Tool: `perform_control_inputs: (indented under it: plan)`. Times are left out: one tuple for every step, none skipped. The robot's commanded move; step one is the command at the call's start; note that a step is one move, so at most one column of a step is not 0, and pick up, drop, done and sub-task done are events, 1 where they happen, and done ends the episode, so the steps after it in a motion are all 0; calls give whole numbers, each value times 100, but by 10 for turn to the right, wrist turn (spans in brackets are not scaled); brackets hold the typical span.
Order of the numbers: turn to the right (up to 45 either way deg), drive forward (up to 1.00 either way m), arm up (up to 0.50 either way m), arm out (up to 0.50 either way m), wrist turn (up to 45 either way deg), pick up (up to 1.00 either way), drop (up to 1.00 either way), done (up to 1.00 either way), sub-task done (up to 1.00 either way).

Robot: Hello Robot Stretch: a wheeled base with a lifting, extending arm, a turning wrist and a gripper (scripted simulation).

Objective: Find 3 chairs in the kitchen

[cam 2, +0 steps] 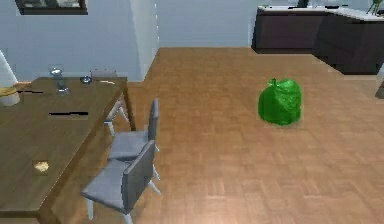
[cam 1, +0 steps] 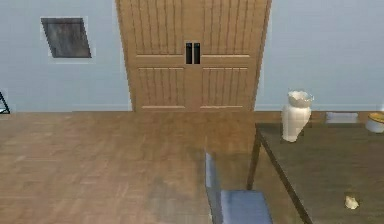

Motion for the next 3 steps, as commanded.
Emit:
perform_control_inputs:
  plan:
    - [180, 0, 0, 0, 0, 0, 0, 0, 0]
    - [0, 0, 0, 0, 0, 0, 0, 0, 100]
    - [450, 0, 0, 0, 0, 0, 0, 0, 0]
